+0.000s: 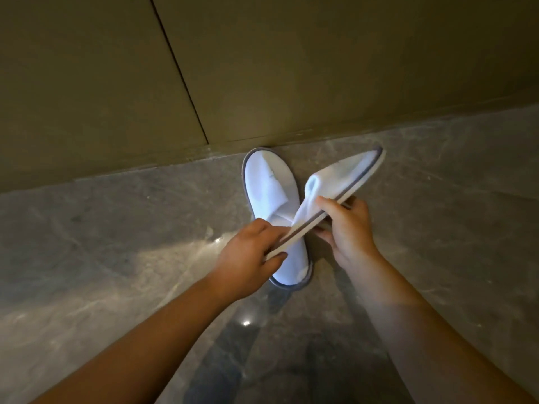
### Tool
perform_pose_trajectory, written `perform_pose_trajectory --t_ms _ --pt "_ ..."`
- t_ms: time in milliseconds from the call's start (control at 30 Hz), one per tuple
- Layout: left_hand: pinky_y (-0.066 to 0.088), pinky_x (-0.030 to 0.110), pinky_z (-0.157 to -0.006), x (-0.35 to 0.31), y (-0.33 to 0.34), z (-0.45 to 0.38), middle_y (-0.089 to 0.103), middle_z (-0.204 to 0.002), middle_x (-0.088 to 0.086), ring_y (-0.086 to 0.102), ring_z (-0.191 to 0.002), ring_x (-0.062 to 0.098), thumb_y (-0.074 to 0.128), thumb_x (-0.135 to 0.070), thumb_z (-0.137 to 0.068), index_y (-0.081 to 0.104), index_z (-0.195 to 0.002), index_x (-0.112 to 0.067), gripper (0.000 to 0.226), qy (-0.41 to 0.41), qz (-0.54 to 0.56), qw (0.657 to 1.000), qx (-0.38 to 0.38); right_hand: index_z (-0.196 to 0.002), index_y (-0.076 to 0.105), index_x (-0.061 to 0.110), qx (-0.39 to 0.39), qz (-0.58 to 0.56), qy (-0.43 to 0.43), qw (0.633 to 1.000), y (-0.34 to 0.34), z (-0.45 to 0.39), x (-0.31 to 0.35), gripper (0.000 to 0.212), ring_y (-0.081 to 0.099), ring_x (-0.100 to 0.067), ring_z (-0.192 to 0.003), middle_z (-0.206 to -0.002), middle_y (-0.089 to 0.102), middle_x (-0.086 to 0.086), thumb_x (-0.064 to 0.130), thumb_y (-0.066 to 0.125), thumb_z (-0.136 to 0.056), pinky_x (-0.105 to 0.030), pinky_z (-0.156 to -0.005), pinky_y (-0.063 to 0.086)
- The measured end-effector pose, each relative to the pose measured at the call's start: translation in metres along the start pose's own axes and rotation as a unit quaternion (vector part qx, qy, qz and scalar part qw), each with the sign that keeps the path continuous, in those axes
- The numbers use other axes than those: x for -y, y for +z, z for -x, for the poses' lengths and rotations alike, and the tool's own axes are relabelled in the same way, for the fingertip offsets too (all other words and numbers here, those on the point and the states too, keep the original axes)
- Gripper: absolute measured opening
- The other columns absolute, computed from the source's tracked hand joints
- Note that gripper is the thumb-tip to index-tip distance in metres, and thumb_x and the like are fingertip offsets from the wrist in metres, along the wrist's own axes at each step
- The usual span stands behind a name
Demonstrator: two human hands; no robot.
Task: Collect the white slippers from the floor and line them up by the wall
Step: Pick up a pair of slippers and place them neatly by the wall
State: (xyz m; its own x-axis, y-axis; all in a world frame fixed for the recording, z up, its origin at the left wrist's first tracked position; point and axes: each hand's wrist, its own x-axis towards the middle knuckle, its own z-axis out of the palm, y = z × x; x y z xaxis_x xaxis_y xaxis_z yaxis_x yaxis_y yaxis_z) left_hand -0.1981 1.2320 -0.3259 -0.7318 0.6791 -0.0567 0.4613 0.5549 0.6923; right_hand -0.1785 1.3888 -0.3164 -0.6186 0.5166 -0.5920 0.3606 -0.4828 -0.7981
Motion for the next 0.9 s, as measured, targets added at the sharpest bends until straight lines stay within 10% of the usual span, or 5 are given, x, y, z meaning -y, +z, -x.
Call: perform_pose_trajectory --t_ms 167,333,600,900 --pt "0.023 0.026 -0.102 0.008 -0.008 0.003 0.03 -0.142 0.004 0.027 -0.129 0.019 0.07 -0.038 -0.069 0.04 -0.128 -0.028 0.068 -0.089 0.078 0.993 0.013 -0.099 0.059 0.009 0.033 -0.022 -0.065 0.997 -0.002 0.003 0.008 0.031 0.063 -0.016 -0.078 -0.087 0.064 -0.005 -0.01 0.054 -0.075 -0.023 -0.054 0.055" --pt "0.048 0.038 -0.09 0.007 -0.019 -0.003 0.041 -0.124 -0.005 0.049 -0.111 0.018 0.058 -0.039 -0.078 0.021 -0.135 -0.028 0.069 -0.26 0.3 0.918 0.009 -0.08 0.06 0.022 0.122 0.007 -0.073 0.99 -0.002 0.009 0.008 0.028 0.068 -0.008 -0.064 -0.064 0.073 0.007 -0.005 0.053 -0.08 -0.019 -0.051 0.055" --pt "0.051 0.04 -0.078 0.043 -0.02 0.026 0.057 -0.101 0.002 0.058 -0.093 0.021 0.054 -0.018 -0.084 0.04 -0.109 -0.019 0.028 -0.341 0.355 0.859 -0.139 -0.114 0.051 0.013 0.094 0.172 -0.081 0.977 0.013 0.004 -0.033 0.029 0.06 -0.013 -0.082 -0.103 0.063 -0.011 0.009 0.052 -0.086 -0.019 -0.066 0.053" --pt "0.044 0.038 -0.079 0.111 -0.011 0.075 0.054 -0.115 0.015 0.051 -0.095 0.024 0.051 -0.017 -0.085 0.036 -0.12 -0.01 0.038 -0.485 0.287 0.799 -0.21 -0.134 0.029 0.013 0.069 0.604 -0.195 0.77 0.017 -0.007 -0.096 0.071 0.026 -0.034 -0.132 -0.146 0.028 -0.017 0.029 0.066 -0.075 -0.043 -0.107 0.027"
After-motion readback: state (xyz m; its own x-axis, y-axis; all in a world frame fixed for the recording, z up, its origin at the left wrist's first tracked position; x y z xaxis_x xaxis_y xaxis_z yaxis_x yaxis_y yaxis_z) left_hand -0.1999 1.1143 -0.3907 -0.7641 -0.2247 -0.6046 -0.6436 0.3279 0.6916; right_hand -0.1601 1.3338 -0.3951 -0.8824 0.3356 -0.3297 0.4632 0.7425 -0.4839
